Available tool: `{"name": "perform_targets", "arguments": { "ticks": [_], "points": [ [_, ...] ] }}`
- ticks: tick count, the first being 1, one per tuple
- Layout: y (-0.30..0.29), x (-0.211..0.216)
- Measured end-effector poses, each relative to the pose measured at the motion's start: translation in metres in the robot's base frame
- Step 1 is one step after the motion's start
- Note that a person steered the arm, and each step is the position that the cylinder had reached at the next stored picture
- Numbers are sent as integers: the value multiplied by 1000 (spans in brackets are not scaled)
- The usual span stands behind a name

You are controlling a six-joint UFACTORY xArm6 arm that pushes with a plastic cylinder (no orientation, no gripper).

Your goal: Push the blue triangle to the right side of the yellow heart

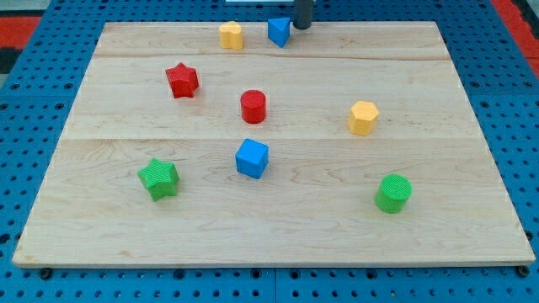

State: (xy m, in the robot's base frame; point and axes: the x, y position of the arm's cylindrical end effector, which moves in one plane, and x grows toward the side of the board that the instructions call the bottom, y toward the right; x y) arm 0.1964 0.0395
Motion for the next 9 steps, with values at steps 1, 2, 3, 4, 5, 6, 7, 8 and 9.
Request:
{"name": "perform_targets", "arguments": {
  "ticks": [1, 2, 3, 4, 5, 6, 7, 8, 9],
  "points": [
    [-35, 0],
    [-42, 11],
    [-42, 18],
    [-42, 19],
    [-40, 22],
    [-28, 37],
    [-26, 39],
    [-25, 49],
    [-28, 81]
  ]
}}
